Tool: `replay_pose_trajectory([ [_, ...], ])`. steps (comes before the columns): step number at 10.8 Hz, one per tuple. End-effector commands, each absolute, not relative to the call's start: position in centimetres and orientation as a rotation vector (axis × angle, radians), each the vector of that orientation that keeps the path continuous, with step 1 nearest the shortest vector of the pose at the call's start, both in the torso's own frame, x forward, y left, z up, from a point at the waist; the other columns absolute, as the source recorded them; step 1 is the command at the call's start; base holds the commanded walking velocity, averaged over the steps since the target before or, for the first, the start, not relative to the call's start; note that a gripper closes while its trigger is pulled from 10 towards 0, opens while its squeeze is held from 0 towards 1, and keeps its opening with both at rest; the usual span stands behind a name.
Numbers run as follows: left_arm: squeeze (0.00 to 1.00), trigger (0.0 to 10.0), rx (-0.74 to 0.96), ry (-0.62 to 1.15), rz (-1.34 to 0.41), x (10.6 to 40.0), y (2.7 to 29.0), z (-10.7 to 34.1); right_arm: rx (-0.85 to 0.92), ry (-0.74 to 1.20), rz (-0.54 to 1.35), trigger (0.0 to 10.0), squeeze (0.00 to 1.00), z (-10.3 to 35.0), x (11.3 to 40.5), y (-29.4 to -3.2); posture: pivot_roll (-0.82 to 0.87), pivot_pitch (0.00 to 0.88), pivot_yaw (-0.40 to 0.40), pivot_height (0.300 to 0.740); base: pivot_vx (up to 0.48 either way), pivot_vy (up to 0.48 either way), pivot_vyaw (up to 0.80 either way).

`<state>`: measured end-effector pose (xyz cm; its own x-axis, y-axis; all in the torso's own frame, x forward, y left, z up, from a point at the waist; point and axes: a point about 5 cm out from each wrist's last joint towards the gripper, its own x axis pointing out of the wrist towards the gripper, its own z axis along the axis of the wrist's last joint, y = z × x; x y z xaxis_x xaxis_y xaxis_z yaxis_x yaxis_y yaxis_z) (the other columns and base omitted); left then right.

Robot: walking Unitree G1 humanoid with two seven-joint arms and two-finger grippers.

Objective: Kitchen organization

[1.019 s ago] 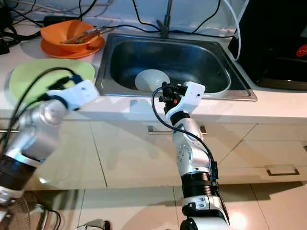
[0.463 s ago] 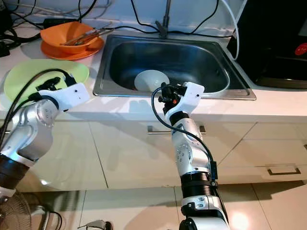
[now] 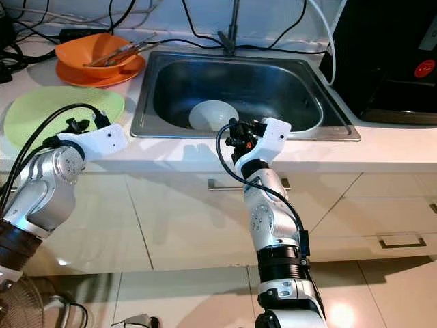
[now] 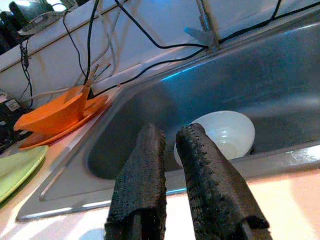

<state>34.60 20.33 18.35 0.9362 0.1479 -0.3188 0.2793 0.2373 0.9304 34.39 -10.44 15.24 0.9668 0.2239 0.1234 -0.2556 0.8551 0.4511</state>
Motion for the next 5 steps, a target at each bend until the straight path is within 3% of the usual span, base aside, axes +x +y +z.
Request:
replay_pose_trajectory([
  [1,0.0,0.0,1.328,0.477,-0.153,34.12,20.64,15.98,0.498,-0.082,0.233,10.0,0.0,15.61,34.36,-11.0,0.11,0.039,-0.051,0.74,0.0,0.0,0.0],
  [5,0.0,0.0,1.314,0.478,-0.174,34.12,20.45,15.73,0.503,-0.078,0.231,10.0,0.0,15.6,34.34,-11.16,0.11,0.039,-0.054,0.74,0.0,0.0,0.0],
])
